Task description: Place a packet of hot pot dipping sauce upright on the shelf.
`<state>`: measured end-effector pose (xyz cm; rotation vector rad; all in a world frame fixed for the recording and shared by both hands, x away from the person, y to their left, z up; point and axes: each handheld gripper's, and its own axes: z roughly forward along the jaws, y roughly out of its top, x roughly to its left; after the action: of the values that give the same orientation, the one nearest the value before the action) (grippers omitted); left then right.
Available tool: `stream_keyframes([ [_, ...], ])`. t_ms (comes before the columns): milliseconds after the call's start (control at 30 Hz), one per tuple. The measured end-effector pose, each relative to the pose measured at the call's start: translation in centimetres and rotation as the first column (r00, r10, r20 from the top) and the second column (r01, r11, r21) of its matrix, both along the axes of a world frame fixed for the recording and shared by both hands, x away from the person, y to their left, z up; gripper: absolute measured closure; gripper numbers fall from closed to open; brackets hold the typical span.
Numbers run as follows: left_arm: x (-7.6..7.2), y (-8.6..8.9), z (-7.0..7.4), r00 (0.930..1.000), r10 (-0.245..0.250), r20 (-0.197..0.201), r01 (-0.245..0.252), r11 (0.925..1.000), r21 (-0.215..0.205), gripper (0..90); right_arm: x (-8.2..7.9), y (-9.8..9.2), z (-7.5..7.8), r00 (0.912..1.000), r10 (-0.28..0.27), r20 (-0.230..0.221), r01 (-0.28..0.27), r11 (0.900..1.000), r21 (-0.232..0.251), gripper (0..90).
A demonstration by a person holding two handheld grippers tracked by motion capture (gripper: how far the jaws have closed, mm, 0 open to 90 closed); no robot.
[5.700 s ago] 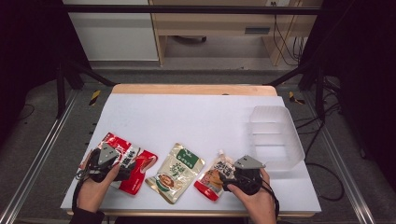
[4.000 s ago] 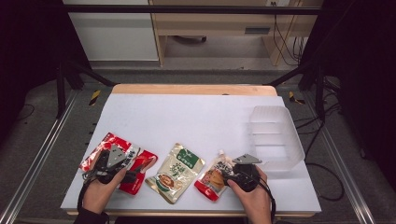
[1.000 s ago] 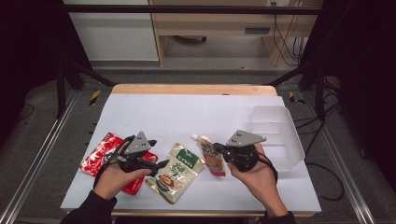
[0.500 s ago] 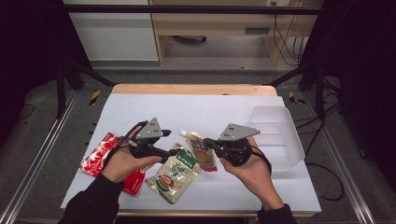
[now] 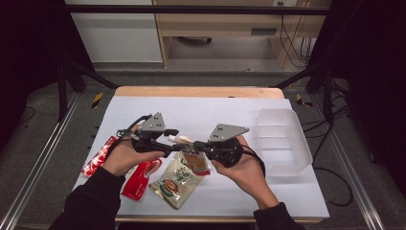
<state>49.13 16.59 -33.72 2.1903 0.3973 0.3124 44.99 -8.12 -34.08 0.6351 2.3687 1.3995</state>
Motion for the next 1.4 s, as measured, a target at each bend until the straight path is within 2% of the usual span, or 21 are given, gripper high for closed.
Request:
stream_keyframes([
  [33,0.0,0.0,0.0,1.0000,-0.003,-0.003,0.003,1.0000,0.006,50.2,0.0,0.0,0.0,1.0000,0.000,0.000,0.000,1.000,0.000,90.0],
  [100,0.2,0.1,-0.1,0.9998,-0.009,-0.016,0.010,0.9996,0.028,57.6,0.2,0.2,0.0,1.0000,0.003,-0.006,-0.003,1.000,0.003,90.0],
  [233,0.1,0.3,0.0,0.9993,-0.020,-0.033,0.021,0.9996,0.021,65.2,0.4,0.0,-0.1,1.0000,-0.001,-0.009,0.001,1.000,0.001,90.0],
  [267,0.0,0.1,0.2,0.9993,-0.024,-0.031,0.025,0.9991,0.033,68.6,0.6,-0.2,-0.1,0.9999,-0.003,-0.016,0.003,1.000,0.007,90.0],
  [533,0.1,-1.3,1.6,0.9988,-0.037,-0.032,0.040,0.9949,0.093,72.3,1.6,-1.2,0.1,0.9992,-0.013,-0.039,0.012,1.000,-0.010,90.0],
  [633,0.2,-2.0,2.5,0.9980,-0.057,-0.028,0.060,0.9910,0.120,72.7,2.0,-1.4,0.4,0.9987,-0.002,-0.052,0.000,0.999,-0.046,89.6],
  [700,0.1,-2.5,3.2,0.9981,-0.059,-0.015,0.061,0.9896,0.130,73.1,2.3,-1.4,1.1,0.9992,0.013,-0.038,-0.017,0.994,-0.108,87.5],
  [733,0.1,-2.5,3.2,0.9981,-0.059,-0.015,0.061,0.9896,0.130,73.2,2.3,-1.4,1.1,0.9992,0.013,-0.038,-0.017,0.994,-0.108,87.5],
  [767,0.1,-2.6,3.6,0.9981,-0.062,-0.007,0.062,0.9884,0.138,73.2,2.5,-1.3,1.5,0.9993,0.021,-0.029,-0.025,0.989,-0.146,84.5],
  [800,0.1,-2.6,3.6,0.9981,-0.062,-0.007,0.062,0.9884,0.138,73.2,2.5,-1.3,1.5,0.9993,0.021,-0.029,-0.025,0.989,-0.146,84.5],
  [867,0.2,-2.7,3.7,0.9981,-0.061,-0.002,0.061,0.9872,0.147,73.2,2.8,-1.0,2.3,0.9998,0.022,0.000,-0.021,0.971,-0.237,74.5],
  [900,0.3,-2.7,3.7,0.9981,-0.062,0.000,0.061,0.9863,0.153,73.3,2.9,-0.9,2.5,0.9995,0.031,0.006,-0.029,0.965,-0.262,70.1],
  [933,0.3,-2.7,3.7,0.9981,-0.062,0.000,0.061,0.9863,0.153,73.2,2.9,-0.9,2.5,0.9995,0.031,0.006,-0.029,0.965,-0.262,70.1],
  [967,0.3,-2.6,3.8,0.9982,-0.060,0.004,0.059,0.9863,0.154,73.2,3.1,-0.6,2.9,0.9989,0.044,0.017,-0.037,0.949,-0.314,60.3],
  [1000,0.4,-2.6,3.8,0.9981,-0.061,0.004,0.060,0.9862,0.155,73.2,3.1,-0.6,2.9,0.9989,0.044,0.017,-0.037,0.949,-0.314,60.3],
  [1100,0.4,-2.5,3.8,0.9980,-0.063,0.009,0.061,0.9868,0.150,73.2,3.3,-0.1,3.3,0.9966,0.068,0.045,-0.045,0.919,-0.391,51.1],
  [1167,0.4,-2.5,3.8,0.9976,-0.069,0.013,0.066,0.9864,0.150,73.2,3.5,0.3,3.5,0.9950,0.093,0.038,-0.067,0.898,-0.434,45.6],
  [1267,0.3,-2.6,3.7,0.9969,-0.077,0.017,0.073,0.9860,0.150,73.2,4.0,1.0,3.5,0.9933,0.113,0.025,-0.088,0.879,-0.469,38.5],
  [1300,0.3,-2.7,3.7,0.9968,-0.078,0.018,0.074,0.9860,0.149,73.2,4.4,1.2,3.6,0.9935,0.113,0.000,-0.099,0.869,-0.485,33.9],
  [1367,0.3,-2.7,3.7,0.9966,-0.080,0.016,0.077,0.9857,0.150,73.2,4.5,1.3,3.6,0.9940,0.108,-0.017,-0.102,0.869,-0.485,30.8],
  [1400,0.3,-2.8,3.7,0.9964,-0.084,0.016,0.080,0.9851,0.152,73.2,4.7,1.4,3.6,0.9926,0.118,-0.031,-0.118,0.862,-0.492,29.7],
])
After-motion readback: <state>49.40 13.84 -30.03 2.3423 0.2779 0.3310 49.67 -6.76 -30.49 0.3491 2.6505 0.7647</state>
